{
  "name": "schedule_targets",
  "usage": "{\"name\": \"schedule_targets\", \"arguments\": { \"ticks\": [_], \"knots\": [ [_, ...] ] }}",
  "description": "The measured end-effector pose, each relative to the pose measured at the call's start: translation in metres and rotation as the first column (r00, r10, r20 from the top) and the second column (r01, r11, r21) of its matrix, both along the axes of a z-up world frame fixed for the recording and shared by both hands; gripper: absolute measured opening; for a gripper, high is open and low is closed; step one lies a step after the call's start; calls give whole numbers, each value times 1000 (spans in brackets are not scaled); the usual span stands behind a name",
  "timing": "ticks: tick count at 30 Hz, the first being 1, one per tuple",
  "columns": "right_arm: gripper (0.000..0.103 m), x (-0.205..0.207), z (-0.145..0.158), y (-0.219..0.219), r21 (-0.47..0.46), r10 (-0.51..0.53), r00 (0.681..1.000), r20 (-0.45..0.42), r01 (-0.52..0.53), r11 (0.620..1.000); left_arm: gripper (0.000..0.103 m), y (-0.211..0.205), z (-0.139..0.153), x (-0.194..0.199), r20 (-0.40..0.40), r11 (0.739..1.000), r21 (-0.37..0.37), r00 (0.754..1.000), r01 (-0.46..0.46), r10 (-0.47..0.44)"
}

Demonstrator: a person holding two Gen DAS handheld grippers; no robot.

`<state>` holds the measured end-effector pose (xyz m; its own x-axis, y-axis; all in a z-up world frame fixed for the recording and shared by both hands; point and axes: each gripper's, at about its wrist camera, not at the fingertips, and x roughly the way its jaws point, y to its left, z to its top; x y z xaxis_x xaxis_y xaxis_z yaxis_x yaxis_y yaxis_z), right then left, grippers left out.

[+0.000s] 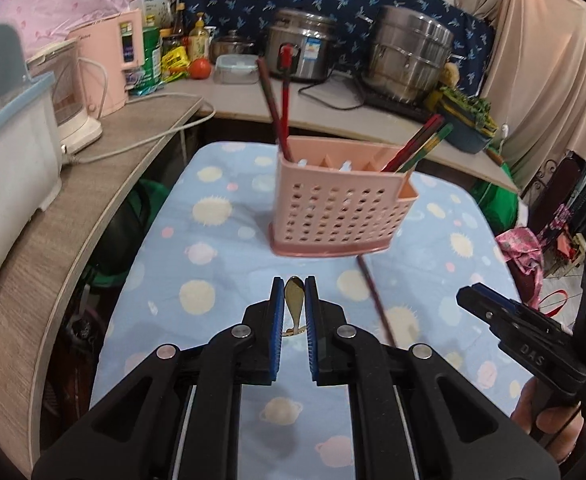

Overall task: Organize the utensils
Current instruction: 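Carry the red chopstick and gold spoon up toward the pink holder with both tools, then lower the red chopstick into the pink holder with the right tool while the left tool carries the spoon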

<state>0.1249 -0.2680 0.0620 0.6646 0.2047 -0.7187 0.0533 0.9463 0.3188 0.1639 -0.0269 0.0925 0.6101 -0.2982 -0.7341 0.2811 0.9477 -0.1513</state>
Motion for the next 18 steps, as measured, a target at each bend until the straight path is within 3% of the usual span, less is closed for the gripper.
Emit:
{"name": "schedule_targets", "arguments": {
  "ticks": [8, 18],
  "knots": [
    [31, 54, -47, 19, -44, 54, 995, -81, -58, 997, 10, 9, -39, 18, -58, 995, 73, 996, -60, 65],
    [26, 103, -85, 21, -83, 54, 988, -147, -67, 994, 10, 5, -47, 34, -65, 994, 94, 996, -59, 65]
  ]
}}
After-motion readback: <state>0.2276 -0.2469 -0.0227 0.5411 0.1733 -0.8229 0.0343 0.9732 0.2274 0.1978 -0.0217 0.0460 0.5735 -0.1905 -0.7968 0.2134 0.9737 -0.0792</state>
